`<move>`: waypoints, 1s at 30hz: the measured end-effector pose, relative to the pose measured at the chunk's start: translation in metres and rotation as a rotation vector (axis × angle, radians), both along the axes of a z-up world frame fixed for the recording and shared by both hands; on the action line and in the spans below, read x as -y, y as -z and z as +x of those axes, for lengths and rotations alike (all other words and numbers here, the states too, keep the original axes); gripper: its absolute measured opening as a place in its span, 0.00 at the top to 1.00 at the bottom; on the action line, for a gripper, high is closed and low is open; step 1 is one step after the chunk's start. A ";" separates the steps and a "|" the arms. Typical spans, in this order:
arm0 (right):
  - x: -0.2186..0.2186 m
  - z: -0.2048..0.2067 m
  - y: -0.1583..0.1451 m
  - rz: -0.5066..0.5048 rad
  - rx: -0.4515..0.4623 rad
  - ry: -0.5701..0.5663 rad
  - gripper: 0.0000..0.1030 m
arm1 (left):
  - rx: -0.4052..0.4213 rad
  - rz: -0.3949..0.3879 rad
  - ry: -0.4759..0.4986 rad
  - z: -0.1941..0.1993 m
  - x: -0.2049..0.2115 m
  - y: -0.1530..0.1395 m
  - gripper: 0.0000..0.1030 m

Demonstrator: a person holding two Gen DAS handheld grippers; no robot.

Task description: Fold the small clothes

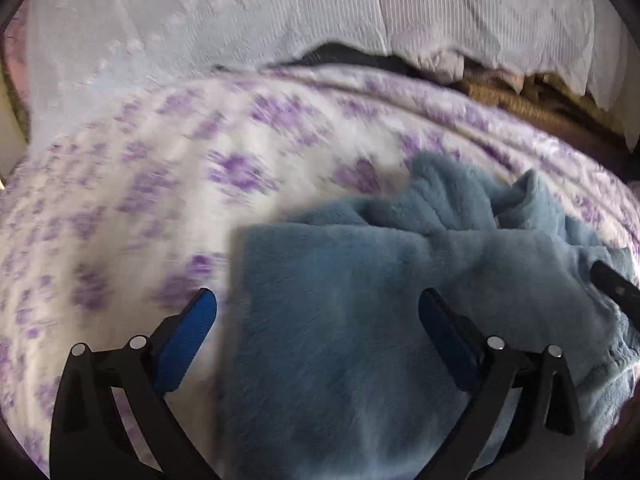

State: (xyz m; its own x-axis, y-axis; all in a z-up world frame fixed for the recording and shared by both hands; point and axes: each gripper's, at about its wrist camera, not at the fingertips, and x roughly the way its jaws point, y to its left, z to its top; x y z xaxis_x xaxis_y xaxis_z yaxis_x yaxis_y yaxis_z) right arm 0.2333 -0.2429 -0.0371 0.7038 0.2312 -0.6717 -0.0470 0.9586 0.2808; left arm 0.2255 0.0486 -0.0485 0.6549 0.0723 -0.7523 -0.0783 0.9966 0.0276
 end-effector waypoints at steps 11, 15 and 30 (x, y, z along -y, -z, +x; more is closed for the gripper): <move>-0.020 -0.044 0.005 -0.147 -0.029 -0.047 0.71 | -0.008 0.058 0.090 -0.044 0.024 0.006 0.04; -0.018 -0.067 0.011 -0.211 -0.054 -0.084 0.63 | -0.071 0.073 0.121 -0.065 0.027 0.020 0.04; 0.014 -0.148 0.026 -0.111 -0.085 -0.125 0.52 | -0.172 -0.042 0.173 -0.138 0.007 0.036 0.04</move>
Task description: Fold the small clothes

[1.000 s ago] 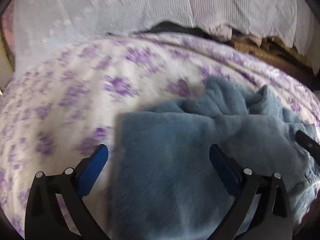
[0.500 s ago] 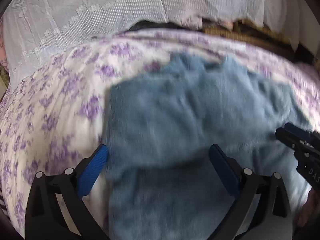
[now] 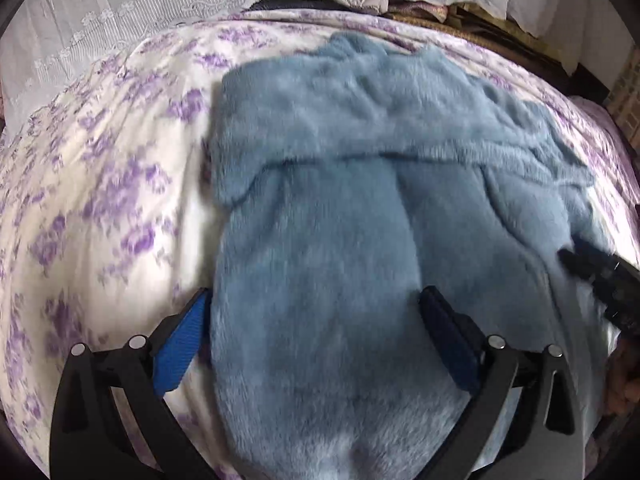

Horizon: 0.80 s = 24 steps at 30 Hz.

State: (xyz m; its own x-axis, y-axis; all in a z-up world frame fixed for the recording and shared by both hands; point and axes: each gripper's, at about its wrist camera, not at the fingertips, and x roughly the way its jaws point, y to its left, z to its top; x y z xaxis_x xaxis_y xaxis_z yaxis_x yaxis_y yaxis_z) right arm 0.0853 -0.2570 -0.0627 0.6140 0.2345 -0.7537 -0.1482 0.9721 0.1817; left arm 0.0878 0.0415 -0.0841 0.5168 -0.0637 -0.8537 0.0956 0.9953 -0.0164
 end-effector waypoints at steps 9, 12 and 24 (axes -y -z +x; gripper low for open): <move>0.064 -0.059 -0.026 0.125 0.088 0.106 0.42 | -0.045 -0.272 0.028 -0.053 -0.047 -0.009 0.04; 0.084 -0.069 -0.019 0.184 0.065 0.131 0.42 | -0.050 -0.323 0.050 -0.062 -0.055 -0.010 0.04; 0.098 -0.054 -0.001 0.312 -0.006 0.135 0.40 | -0.080 -0.452 0.120 -0.028 -0.053 -0.004 0.05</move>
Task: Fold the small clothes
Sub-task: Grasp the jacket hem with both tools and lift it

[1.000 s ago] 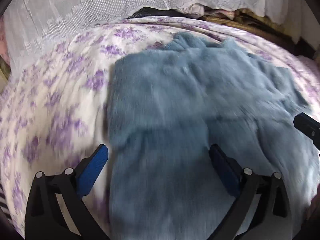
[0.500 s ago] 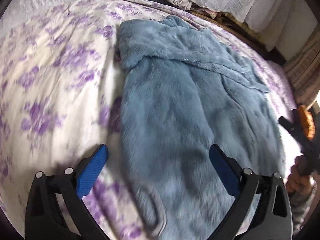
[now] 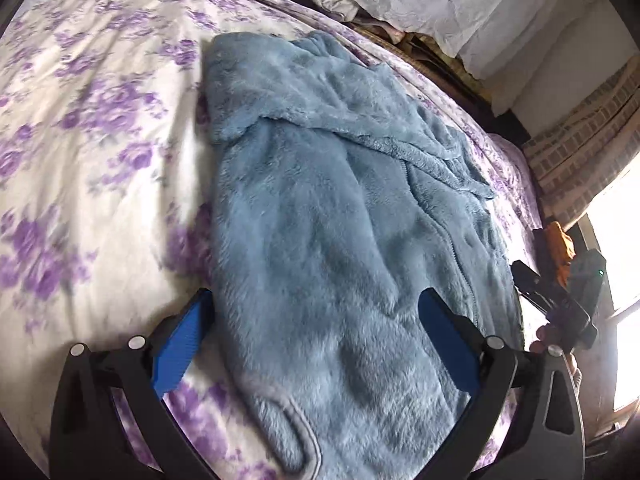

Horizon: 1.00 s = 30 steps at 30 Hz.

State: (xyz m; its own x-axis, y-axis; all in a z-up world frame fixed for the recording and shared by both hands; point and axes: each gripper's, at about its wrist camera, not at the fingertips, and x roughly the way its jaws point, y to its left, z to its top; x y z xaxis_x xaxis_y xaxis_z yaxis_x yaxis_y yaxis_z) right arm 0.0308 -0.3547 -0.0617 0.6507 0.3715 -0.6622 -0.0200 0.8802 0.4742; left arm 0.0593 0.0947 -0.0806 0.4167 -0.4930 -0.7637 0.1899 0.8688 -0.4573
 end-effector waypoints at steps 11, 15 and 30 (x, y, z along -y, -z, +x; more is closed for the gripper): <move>0.012 -0.010 0.013 0.116 -0.040 -0.014 0.43 | 0.002 0.021 0.084 -0.043 0.015 0.001 0.18; 0.010 -0.038 0.015 0.116 -0.032 -0.058 0.43 | -0.005 -0.016 0.108 -0.058 0.014 0.000 0.21; -0.006 -0.053 0.019 0.143 -0.053 -0.168 0.80 | -0.032 -0.044 0.110 -0.068 0.015 0.003 0.51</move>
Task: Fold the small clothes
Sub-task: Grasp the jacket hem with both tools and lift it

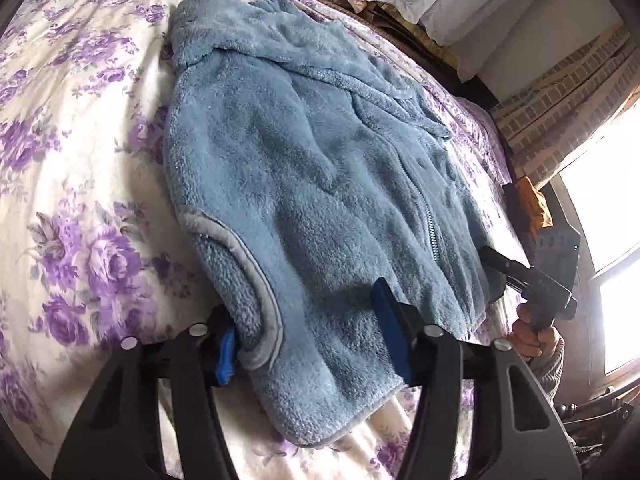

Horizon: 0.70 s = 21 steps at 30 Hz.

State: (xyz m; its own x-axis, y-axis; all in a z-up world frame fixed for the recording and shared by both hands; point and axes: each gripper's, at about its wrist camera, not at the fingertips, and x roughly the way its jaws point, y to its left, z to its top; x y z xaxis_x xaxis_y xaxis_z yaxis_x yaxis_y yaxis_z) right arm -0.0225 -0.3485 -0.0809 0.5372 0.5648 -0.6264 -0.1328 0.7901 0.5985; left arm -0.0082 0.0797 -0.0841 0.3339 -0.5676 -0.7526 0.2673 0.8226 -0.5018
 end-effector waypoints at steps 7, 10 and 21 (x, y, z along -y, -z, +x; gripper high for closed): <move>0.004 -0.005 -0.008 0.018 0.046 0.017 0.83 | 0.003 -0.029 0.032 -0.003 0.002 -0.003 0.78; 0.005 -0.003 -0.007 0.027 0.033 0.011 0.81 | -0.027 -0.013 0.073 -0.004 0.012 0.005 0.54; 0.008 -0.008 -0.010 0.028 0.045 0.028 0.83 | 0.081 -0.002 0.034 -0.016 0.005 -0.017 0.87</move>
State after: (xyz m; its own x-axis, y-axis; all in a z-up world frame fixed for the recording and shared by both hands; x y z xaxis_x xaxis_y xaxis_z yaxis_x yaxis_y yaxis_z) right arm -0.0305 -0.3568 -0.0713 0.5803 0.5663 -0.5853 -0.1385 0.7768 0.6143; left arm -0.0243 0.0743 -0.0673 0.3740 -0.5809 -0.7230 0.3344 0.8116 -0.4791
